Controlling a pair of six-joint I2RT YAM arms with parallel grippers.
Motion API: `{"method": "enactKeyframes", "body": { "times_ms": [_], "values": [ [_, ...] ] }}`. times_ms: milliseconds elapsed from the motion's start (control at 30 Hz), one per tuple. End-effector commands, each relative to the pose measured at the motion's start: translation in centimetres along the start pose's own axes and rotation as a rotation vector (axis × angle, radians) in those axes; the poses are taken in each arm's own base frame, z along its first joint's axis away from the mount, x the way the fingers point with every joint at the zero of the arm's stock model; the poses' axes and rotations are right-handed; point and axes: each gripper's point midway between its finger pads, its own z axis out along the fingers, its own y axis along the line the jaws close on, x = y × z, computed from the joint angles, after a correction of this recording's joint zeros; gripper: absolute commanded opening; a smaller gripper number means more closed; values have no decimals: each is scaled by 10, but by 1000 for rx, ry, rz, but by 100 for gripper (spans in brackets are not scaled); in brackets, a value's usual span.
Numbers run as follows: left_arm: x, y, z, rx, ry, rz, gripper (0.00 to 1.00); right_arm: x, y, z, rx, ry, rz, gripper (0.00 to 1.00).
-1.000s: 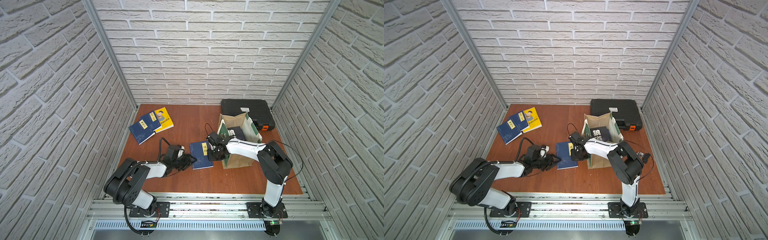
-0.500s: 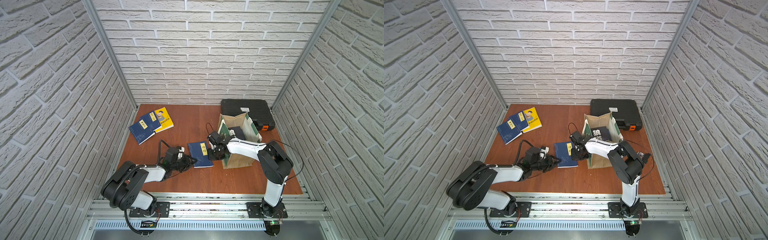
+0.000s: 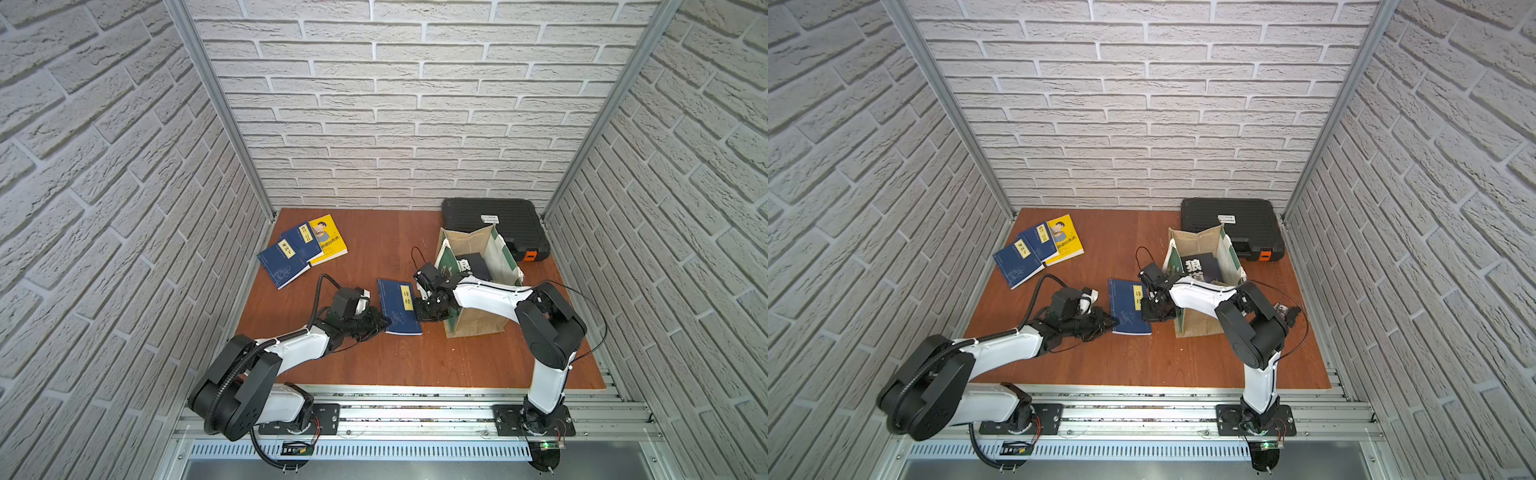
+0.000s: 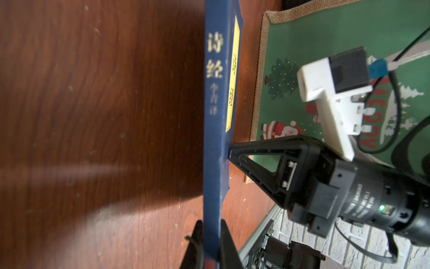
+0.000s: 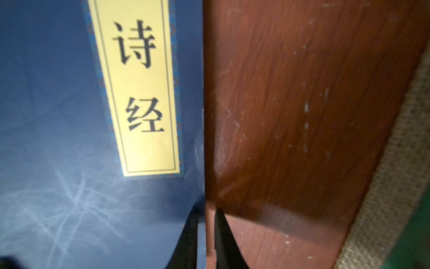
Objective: Put the books into the canvas bag
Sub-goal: Pick up the book from the center of the board.
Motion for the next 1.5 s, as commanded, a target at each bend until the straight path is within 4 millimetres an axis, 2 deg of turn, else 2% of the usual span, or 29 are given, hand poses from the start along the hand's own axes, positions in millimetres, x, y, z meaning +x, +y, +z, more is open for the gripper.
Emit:
{"method": "enactKeyframes", "body": {
  "times_ms": [0, 133, 367, 500, 700, 933, 1033, 1233, 1467],
  "values": [
    [-8, -17, -21, -46, -29, 135, 0, -1, 3, -34, 6, -59, -62, 19],
    [-22, -40, -55, -42, -117, 253, 0, -14, 24, -80, -77, -181, -136, 25],
    [-49, -85, -136, 69, -379, 394, 0, -28, 70, -187, -311, -425, -263, 38],
    [-50, -121, -173, 215, -474, 473, 0, -25, 93, -247, -446, -539, -353, 42],
    [-41, -181, -205, 476, -507, 589, 0, -23, 101, -307, -516, -679, -414, 48],
    [-28, -222, -226, 687, -489, 665, 0, -24, 105, -337, -552, -709, -421, 66],
    [-25, -231, -223, 714, -450, 693, 0, -28, 110, -343, -592, -692, -405, 75],
    [-14, -252, -227, 796, -379, 731, 0, -39, 116, -344, -670, -630, -326, 77],
    [-8, -267, -237, 867, -358, 750, 0, -46, 109, -343, -736, -607, -264, 77]
  ]
}}
